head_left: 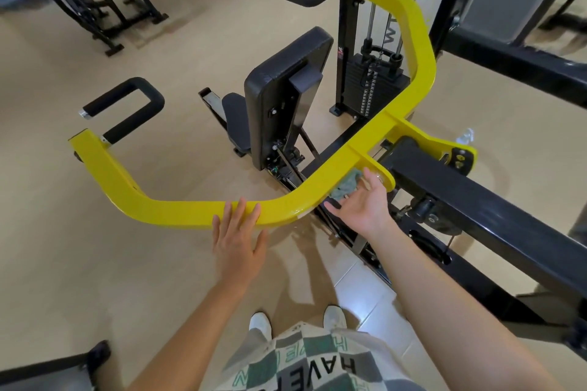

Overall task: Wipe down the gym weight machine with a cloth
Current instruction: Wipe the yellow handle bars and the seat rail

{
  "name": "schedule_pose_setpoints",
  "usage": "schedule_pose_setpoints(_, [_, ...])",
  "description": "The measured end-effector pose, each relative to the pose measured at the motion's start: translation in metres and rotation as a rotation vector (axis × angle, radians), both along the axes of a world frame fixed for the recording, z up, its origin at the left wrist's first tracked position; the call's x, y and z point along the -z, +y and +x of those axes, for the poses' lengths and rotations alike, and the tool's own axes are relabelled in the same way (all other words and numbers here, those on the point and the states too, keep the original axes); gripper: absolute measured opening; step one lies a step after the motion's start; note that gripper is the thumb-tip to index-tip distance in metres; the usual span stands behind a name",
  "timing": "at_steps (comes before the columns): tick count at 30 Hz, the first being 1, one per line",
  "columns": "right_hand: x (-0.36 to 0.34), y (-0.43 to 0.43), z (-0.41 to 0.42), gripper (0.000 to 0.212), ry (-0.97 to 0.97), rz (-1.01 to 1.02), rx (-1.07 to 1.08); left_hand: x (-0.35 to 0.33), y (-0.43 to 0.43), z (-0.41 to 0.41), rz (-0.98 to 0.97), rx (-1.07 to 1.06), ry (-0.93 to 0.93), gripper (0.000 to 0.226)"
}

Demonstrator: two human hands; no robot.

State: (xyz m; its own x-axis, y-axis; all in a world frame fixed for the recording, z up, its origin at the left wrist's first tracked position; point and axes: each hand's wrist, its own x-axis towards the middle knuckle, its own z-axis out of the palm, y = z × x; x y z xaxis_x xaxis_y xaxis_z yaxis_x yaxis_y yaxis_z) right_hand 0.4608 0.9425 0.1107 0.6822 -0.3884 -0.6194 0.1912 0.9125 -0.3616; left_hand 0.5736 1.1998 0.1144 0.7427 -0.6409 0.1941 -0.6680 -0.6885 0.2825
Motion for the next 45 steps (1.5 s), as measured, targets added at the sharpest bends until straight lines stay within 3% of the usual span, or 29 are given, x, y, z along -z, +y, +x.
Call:
schedule_pose_setpoints(10, [0.008,0.074,-0.004,0.057,-0.033,0.17,-0.128,0.0,0.009,0.004,-0.013,0.086,-0.022,0.062])
schedule_pose_setpoints(14, [-0.001,0.105,0.002,0.06,-0.046,0.149,-0.202,-0.005,0.023,0.01,-0.069,0.142,-0.016,0.057])
schedule_pose_setpoints(19, [-0.003,0.14,0.015,0.061,-0.029,0.154,-0.231,-0.014,0.069,0.042,-0.135,0.052,-0.055,0.053])
schedule_pose_setpoints(23, [-0.007,0.172,0.031,0.072,-0.022,0.183,-0.163,-0.015,0.116,0.095,-0.058,-0.041,-0.033,0.063])
schedule_pose_setpoints(33, [-0.023,0.257,0.097,0.065,0.084,0.06,-0.011,-0.003,0.156,0.128,-0.055,0.279,0.082,0.091])
schedule_pose_setpoints(39, [-0.031,0.3,0.136,0.058,0.107,0.035,0.04,-0.007,0.18,0.162,-0.002,0.44,-0.058,0.078])
schedule_pose_setpoints(45, [-0.035,0.324,0.158,0.058,0.113,0.034,0.062,-0.017,0.205,0.229,0.025,0.312,-0.071,0.076])
